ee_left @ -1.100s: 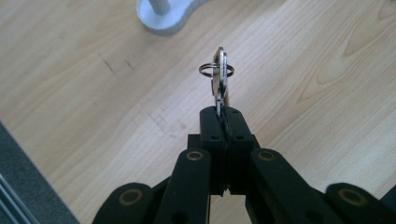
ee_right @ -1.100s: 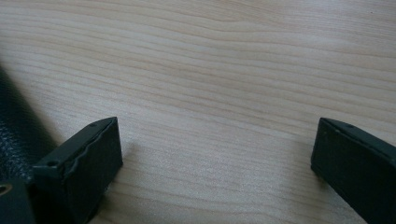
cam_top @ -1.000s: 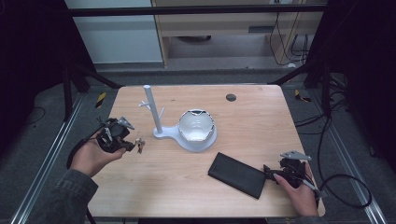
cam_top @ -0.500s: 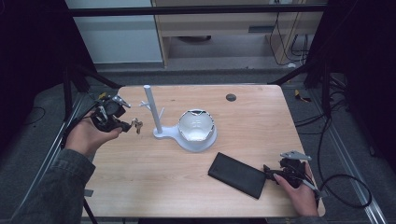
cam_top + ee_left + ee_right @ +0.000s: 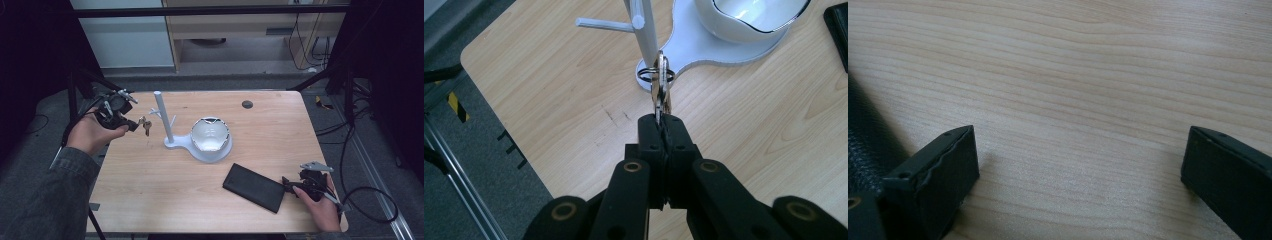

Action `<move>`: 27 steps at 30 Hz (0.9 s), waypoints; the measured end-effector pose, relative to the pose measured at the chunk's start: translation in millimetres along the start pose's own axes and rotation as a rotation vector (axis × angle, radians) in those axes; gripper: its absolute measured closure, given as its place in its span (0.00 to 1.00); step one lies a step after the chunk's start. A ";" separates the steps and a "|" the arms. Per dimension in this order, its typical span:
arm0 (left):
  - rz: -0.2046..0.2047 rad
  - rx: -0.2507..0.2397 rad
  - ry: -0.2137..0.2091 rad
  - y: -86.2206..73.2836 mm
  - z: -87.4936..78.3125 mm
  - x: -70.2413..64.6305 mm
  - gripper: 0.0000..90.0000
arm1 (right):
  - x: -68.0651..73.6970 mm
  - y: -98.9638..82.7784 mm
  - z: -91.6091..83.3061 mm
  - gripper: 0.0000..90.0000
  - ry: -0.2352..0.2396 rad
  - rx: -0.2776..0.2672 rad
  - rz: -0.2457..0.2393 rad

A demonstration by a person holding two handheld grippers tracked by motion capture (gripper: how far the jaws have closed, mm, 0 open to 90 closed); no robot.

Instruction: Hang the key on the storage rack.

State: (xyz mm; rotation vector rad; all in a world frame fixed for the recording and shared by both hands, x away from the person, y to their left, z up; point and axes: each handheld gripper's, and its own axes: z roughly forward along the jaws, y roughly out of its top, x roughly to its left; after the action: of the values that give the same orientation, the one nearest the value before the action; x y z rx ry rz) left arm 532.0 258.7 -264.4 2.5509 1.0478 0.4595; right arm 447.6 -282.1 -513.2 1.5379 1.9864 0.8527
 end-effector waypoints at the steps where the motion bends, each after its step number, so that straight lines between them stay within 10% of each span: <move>1: 0.000 0.000 0.000 0.0 0.0 0.0 0.98 | 0.0 0.0 0.0 0.02 0.000 0.000 0.000; 27: -0.005 0.009 0.028 17.4 -9.2 11.4 0.98 | 0.0 -0.1 0.2 0.02 0.000 -0.002 0.000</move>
State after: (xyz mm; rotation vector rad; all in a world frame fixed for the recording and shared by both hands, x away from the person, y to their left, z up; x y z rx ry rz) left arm 546.4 257.0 -246.9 2.5557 1.0686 0.4913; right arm 447.7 -282.0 -513.4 1.5373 1.9854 0.8546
